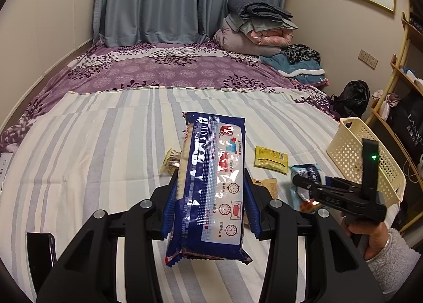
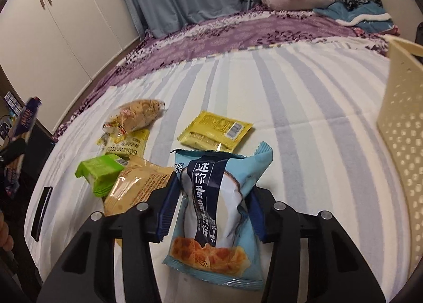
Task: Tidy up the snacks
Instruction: 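Carry the wafer packet with the right tool into the basket and release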
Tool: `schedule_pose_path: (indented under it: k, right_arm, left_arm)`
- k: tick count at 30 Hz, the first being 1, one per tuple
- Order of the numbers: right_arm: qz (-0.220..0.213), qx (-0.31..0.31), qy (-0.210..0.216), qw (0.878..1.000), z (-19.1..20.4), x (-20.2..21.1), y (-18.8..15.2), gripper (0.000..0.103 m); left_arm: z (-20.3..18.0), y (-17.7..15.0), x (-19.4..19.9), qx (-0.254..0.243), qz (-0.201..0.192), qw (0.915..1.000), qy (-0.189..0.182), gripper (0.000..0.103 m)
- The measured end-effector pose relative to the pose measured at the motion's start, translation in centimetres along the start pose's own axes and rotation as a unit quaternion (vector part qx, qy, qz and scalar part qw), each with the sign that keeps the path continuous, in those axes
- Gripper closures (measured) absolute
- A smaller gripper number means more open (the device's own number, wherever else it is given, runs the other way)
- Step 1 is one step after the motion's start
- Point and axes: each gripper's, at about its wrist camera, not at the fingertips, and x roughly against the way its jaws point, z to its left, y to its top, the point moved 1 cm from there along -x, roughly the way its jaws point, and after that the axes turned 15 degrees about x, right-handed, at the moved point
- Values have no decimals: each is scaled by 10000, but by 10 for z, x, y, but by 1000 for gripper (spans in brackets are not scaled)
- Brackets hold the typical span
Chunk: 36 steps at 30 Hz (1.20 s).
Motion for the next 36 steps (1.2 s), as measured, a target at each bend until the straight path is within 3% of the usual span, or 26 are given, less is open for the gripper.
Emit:
schedule_pose_path:
  k: [10,16,26,36]
  right_arm:
    - [-965,-413,-344,9939,-39,92,13,55]
    - [-1369,-702,-784,9850,-75,145,8,55]
    - [-1535,-1210,-1542,9685,-138,198,-22,55]
    - [-1334,-1613,-1870,9598,-175,208,-58,55]
  left_arm:
    - [-32,0,9,-270,-79,9994,-195,58]
    - [-59,-1,10,-457,-90,9985,-301,58]
    - [-98,-6,5,-783,-26,9954,-551,58]
    - [-133,-8,-4,-1001,65,9922,-744,58]
